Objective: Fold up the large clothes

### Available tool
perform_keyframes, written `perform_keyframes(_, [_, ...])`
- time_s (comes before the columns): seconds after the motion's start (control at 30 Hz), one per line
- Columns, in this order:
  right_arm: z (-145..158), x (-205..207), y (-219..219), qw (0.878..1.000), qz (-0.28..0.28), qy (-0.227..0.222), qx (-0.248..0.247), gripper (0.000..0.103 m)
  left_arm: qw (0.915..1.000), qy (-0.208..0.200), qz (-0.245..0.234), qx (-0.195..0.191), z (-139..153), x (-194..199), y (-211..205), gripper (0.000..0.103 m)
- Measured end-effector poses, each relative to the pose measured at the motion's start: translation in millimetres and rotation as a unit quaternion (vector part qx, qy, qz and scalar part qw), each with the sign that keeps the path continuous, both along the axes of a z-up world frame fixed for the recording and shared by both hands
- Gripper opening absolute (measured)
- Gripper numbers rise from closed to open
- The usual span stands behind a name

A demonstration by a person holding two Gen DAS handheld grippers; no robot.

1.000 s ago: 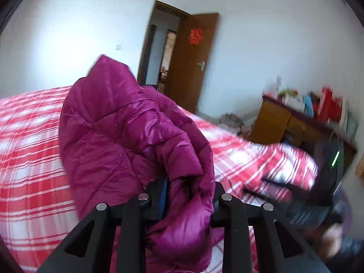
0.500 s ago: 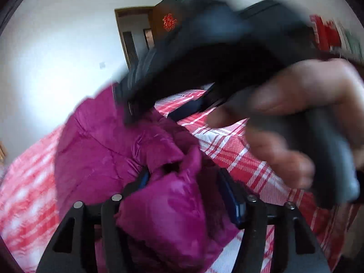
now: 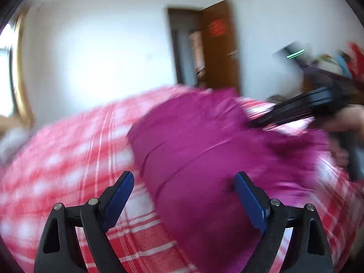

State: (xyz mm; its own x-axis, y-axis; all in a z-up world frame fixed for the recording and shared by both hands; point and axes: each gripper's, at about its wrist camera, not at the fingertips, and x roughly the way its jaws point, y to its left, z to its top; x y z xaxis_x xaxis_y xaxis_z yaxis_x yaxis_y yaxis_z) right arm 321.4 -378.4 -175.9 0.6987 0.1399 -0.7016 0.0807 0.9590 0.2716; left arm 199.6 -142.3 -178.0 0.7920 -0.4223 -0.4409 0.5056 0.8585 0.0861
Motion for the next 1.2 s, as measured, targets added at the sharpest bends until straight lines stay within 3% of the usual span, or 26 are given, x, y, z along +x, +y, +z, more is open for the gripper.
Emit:
perform_keyframes(0.1, [31, -9, 10, 0.999, -0.042, -0.014, -0.026, 0.061, 0.9978, 0.043, -0.014, -0.049, -12, 23, 1, 0.09])
perform_keyframes(0.2, [80, -20, 30, 0.996, -0.044, -0.075, -0.012, 0.061, 0.9976, 0.038, -0.03, -0.049, -19, 16, -18, 0.09])
perform_keyframes(0.23, [95, -21, 37, 0.995, -0.034, -0.098, 0.011, 0.063, 0.9982, 0.03, -0.03, -0.041, -19, 14, -25, 0.09])
perform_keyframes(0.3, [111, -14, 48, 0.987, -0.003, -0.132, 0.089, 0.077, 0.9991, 0.016, -0.029, -0.027, -22, 12, -29, 0.09])
perform_keyframes(0.4, [103, 17, 57, 0.964, 0.054, -0.154, 0.211, 0.08, 0.9982, 0.032, -0.026, -0.044, -16, 11, -15, 0.09])
perform_keyframes(0.43, [94, 29, 57, 0.959, 0.061, -0.156, 0.228, 0.08, 0.9982, 0.03, -0.016, -0.05, -13, 11, -4, 0.09])
perform_keyframes(0.53, [58, 47, 42, 0.961, 0.02, -0.142, 0.235, 0.079, 0.9983, 0.011, 0.02, -0.054, -10, 16, 18, 0.091])
perform_keyframes(0.67, [30, 39, 24, 0.974, -0.03, -0.138, 0.178, 0.078, 0.9943, 0.01, 0.055, -0.091, 10, 34, 31, 0.091])
perform_keyframes(0.83, [21, 21, 19, 0.979, -0.074, -0.156, 0.108, 0.078, 0.9917, 0.032, 0.083, -0.093, 32, 76, -7, 0.091])
perform_keyframes(1.0, [11, 21, 18, 0.981, -0.099, -0.157, 0.053, 0.073, 0.9903, 0.053, 0.121, -0.043, 34, 110, -51, 0.091])
perform_keyframes(1.1, [1, 20, 9, 0.982, -0.112, -0.145, 0.053, 0.072, 0.9858, 0.075, 0.149, 0.017, 23, 135, -71, 0.091])
perform_keyframes(1.2, [-8, 25, 0, 0.981, -0.131, -0.128, 0.061, 0.072, 0.9815, 0.094, 0.161, 0.042, 4, 149, -76, 0.091])
